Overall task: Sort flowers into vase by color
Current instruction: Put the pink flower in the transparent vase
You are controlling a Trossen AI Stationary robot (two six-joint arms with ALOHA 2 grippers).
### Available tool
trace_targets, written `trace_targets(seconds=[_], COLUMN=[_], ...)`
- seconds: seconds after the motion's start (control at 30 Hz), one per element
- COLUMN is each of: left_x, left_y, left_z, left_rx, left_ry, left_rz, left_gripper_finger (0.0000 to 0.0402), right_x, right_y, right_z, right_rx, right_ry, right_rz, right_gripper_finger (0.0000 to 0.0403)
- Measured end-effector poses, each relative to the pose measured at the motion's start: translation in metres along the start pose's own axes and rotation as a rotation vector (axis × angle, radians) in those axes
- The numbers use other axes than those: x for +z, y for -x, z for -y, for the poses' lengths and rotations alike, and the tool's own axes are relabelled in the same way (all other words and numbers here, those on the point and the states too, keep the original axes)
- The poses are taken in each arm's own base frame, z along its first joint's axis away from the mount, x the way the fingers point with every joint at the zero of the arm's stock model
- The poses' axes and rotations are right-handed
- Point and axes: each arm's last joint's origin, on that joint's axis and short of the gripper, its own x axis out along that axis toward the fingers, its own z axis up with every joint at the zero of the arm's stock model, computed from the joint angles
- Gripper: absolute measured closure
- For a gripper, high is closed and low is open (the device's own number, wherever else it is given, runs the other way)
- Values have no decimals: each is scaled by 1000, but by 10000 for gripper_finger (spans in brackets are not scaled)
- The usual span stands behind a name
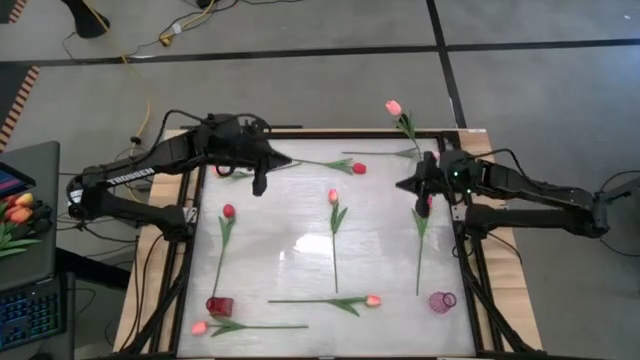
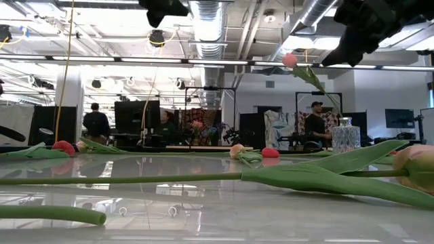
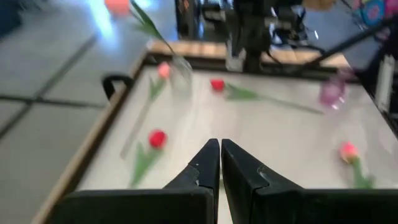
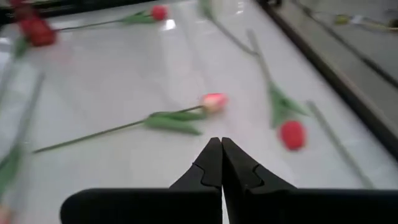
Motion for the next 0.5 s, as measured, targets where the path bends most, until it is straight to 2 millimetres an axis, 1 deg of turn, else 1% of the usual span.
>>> trace_targets(seconds=[0.27, 0.37, 0.5], left_x=[-19, -24, -27], left_y=[-1, 0, 3], left_z=[37, 53, 77], left_rx=[-33, -40, -87], left_ry=[44, 21, -13], left_rz=[-210, -263, -285], left_gripper_finger=[398, 398, 398], right_x=[-2, -3, -6], right_y=[-11, -19, -31], right_z=[-27, -42, -66], right_rx=[80, 95, 99], right_ry=[-15, -13, 18], right_rz=[-48, -66, -85], right_gripper_finger=[377, 377, 377])
